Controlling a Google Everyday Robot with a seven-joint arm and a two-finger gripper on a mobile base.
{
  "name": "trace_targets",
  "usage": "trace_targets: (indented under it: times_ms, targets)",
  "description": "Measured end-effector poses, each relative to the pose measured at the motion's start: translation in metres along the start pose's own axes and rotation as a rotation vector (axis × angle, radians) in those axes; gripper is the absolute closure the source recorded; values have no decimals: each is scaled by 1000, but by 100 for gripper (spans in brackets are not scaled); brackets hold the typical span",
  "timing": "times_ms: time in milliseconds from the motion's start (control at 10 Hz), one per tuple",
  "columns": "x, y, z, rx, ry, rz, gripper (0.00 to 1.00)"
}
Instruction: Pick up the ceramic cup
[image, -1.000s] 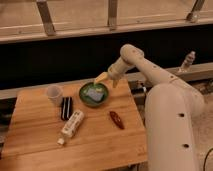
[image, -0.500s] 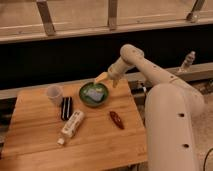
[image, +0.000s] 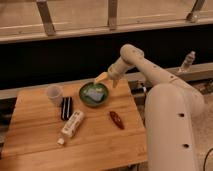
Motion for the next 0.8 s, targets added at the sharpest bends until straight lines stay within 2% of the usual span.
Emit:
trace_targets:
  times_ms: [300, 500, 800]
  targets:
    - [0, -1, 1, 0, 1, 1, 20]
    - [1, 3, 1, 20, 5, -33, 20]
    - [-6, 52, 22, 66, 28, -136, 20]
